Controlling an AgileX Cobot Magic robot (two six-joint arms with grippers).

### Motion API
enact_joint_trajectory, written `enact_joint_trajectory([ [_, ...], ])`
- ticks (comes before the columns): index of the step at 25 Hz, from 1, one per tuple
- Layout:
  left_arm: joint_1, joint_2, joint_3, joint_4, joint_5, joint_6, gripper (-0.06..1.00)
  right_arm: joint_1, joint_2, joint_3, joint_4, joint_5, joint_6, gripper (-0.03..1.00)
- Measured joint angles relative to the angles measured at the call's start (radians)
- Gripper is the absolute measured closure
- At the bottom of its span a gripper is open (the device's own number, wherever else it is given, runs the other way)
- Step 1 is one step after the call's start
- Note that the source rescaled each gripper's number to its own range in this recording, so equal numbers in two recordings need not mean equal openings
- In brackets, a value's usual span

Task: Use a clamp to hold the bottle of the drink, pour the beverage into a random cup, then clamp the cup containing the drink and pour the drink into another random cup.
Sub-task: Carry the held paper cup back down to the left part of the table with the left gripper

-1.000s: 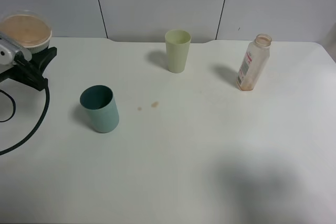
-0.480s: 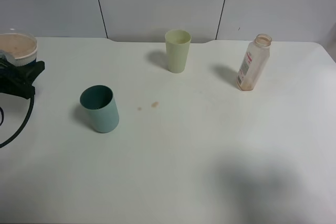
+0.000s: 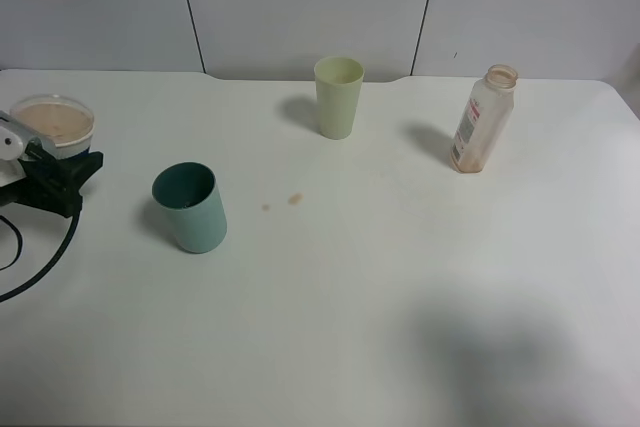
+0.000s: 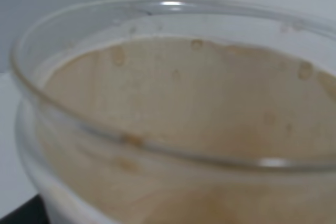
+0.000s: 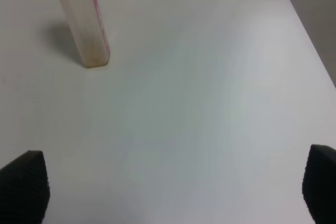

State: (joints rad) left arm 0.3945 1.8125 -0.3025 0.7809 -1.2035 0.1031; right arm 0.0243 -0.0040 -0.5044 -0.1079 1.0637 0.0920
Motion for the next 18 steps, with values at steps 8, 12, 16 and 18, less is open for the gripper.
enact_joint_trajectory([
  [8, 0.0, 0.009, -0.04, 0.016, 0.001, -0.041, 0.94, 0.0, 0.0, 0.0, 0.0, 0.0, 0.0, -0.03],
  [12, 0.0, 0.014, -0.076, 0.021, 0.001, -0.073, 0.94, 0.0, 0.0, 0.0, 0.0, 0.0, 0.0, -0.03],
  [16, 0.0, 0.032, -0.104, 0.023, -0.003, -0.08, 0.94, 0.0, 0.0, 0.0, 0.0, 0.0, 0.0, -0.03],
  [18, 0.0, 0.05, -0.119, 0.025, -0.003, -0.088, 0.94, 0.0, 0.0, 0.0, 0.0, 0.0, 0.0, -0.03],
])
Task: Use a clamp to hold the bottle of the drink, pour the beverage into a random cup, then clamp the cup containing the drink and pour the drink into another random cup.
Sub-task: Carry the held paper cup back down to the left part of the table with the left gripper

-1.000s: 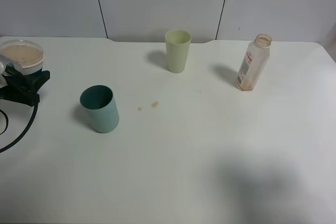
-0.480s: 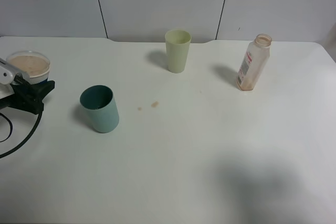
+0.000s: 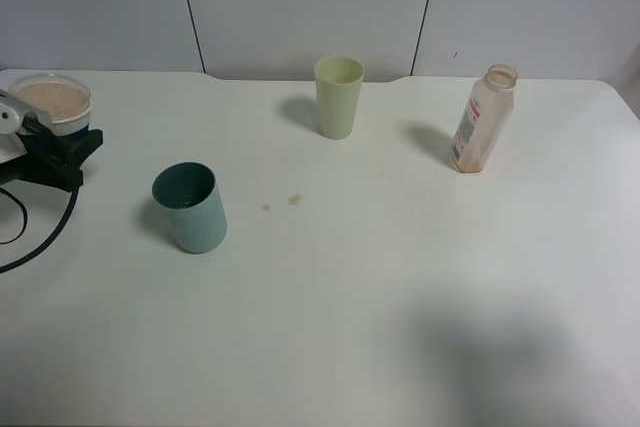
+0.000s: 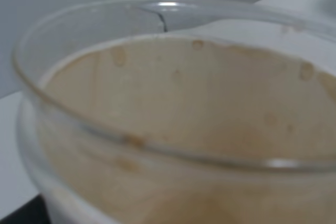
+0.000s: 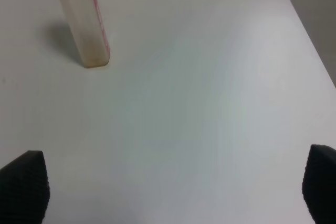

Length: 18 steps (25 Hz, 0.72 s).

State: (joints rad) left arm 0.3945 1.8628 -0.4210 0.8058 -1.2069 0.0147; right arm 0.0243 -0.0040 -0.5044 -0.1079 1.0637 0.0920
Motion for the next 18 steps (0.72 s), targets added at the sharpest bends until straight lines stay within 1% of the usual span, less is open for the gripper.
enact_joint_trajectory([
  [4, -0.001, 0.034, -0.034, 0.01, -0.001, -0.029, 0.94, 0.0, 0.0, 0.0, 0.0, 0.0, 0.0, -0.03],
  [7, -0.021, 0.054, -0.055, 0.011, -0.001, -0.037, 0.94, 0.0, 0.0, 0.0, 0.0, 0.0, 0.0, -0.03],
  [18, -0.168, 0.172, -0.183, -0.027, -0.002, -0.062, 0.94, 0.0, 0.0, 0.0, 0.0, 0.0, 0.0, -0.03],
])
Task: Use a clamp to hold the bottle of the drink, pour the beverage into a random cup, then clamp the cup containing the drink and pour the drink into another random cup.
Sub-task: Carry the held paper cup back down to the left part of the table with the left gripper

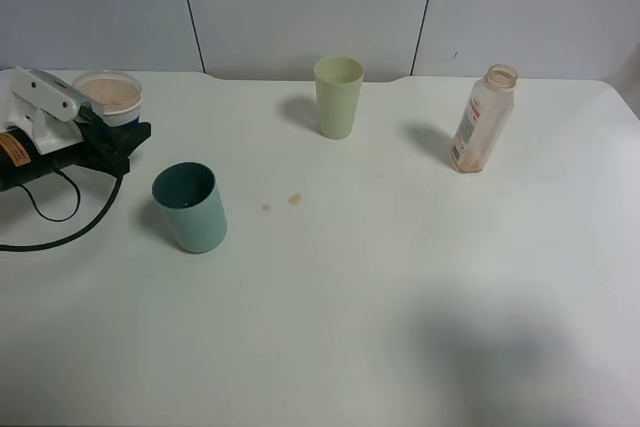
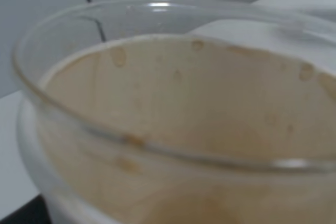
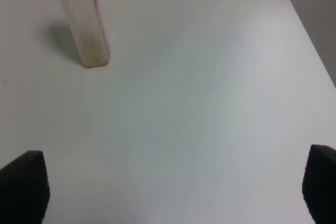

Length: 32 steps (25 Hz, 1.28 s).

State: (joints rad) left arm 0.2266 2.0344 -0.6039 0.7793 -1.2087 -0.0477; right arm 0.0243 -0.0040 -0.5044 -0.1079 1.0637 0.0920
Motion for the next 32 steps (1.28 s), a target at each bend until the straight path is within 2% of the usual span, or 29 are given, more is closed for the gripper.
enact_joint_trajectory([
  [7, -0.019, 0.015, -0.035, -0.026, 0.0, -0.019, 0.94, 0.0, 0.0, 0.0, 0.0, 0.0, 0.0, -0.03],
  [24, -0.019, 0.015, -0.035, -0.032, 0.0, -0.019, 0.94, 0.0, 0.0, 0.0, 0.0, 0.0, 0.0, -0.03],
  [32, -0.078, 0.03, -0.065, -0.037, 0.0, -0.023, 0.94, 0.0, 0.0, 0.0, 0.0, 0.0, 0.0, -0.03],
])
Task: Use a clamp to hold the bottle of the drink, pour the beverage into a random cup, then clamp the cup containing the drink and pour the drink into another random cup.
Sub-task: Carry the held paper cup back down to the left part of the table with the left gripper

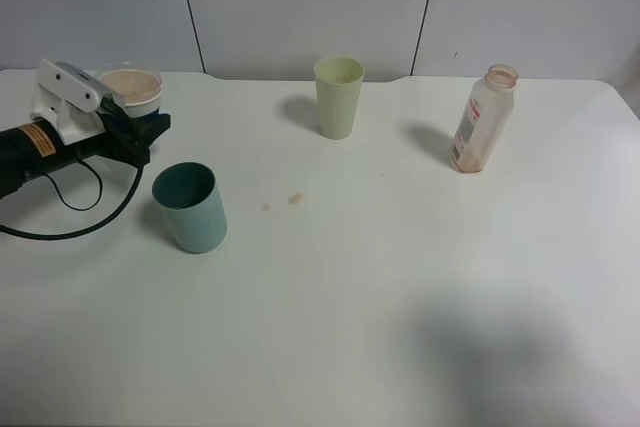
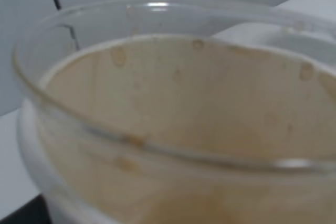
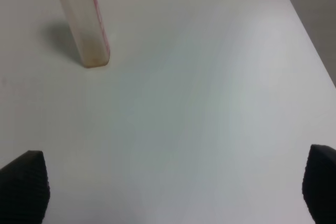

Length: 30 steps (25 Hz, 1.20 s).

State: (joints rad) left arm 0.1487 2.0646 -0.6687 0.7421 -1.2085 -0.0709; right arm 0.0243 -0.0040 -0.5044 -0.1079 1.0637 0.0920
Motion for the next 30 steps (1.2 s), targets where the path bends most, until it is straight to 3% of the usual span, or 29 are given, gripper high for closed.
enact_joint_trajectory([
  [30, -0.011, 0.093, -0.065, -0.038, 0.0, -0.026, 0.94, 0.0, 0.0, 0.0, 0.0, 0.0, 0.0, -0.03],
])
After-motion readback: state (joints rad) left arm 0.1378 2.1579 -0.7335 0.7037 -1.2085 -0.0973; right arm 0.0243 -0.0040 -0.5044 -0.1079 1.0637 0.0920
